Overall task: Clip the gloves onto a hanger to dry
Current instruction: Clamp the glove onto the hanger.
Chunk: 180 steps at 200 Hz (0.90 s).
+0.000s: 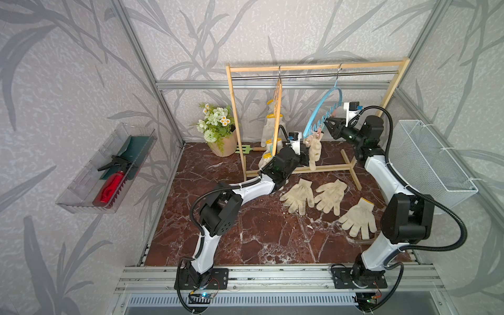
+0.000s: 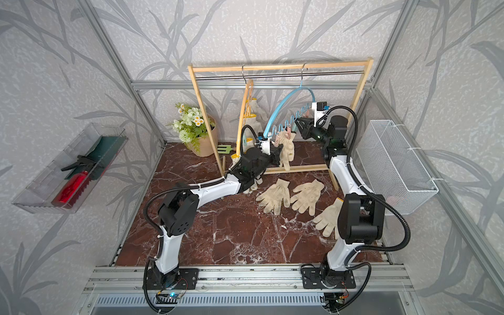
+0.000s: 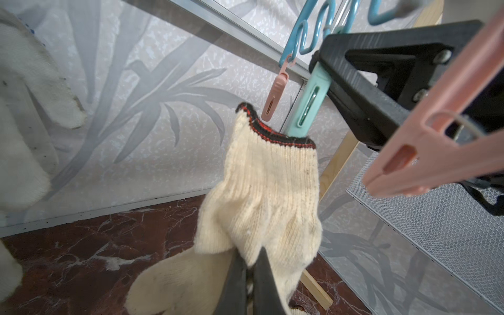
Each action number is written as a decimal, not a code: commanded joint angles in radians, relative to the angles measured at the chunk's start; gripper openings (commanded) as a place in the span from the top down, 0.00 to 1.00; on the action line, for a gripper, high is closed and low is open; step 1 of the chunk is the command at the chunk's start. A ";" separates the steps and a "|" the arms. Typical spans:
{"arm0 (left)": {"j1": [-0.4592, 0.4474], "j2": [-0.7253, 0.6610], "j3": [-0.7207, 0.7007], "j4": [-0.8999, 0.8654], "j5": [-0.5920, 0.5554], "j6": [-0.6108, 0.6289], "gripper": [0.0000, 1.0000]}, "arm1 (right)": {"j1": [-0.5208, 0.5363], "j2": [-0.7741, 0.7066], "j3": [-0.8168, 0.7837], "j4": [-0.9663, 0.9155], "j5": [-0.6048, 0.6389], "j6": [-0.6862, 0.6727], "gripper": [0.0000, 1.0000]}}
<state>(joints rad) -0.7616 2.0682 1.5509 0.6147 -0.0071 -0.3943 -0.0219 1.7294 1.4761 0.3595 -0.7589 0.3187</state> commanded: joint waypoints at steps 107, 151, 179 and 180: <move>0.003 0.021 0.109 0.032 0.020 -0.001 1.00 | -0.006 0.036 0.022 0.070 -0.075 0.096 0.80; 0.001 0.030 0.096 0.027 0.028 -0.008 1.00 | -0.006 0.041 0.028 0.076 -0.074 0.103 0.80; 0.000 0.026 0.057 0.040 0.033 -0.012 1.00 | -0.006 0.039 0.030 0.077 -0.068 0.101 0.82; 0.000 0.026 0.056 0.040 0.033 -0.013 1.00 | -0.006 0.039 0.030 0.077 -0.068 0.101 0.82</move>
<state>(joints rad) -0.7582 2.0853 1.6321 0.6155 0.0109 -0.3965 -0.0257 1.7538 1.4765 0.4225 -0.8051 0.4149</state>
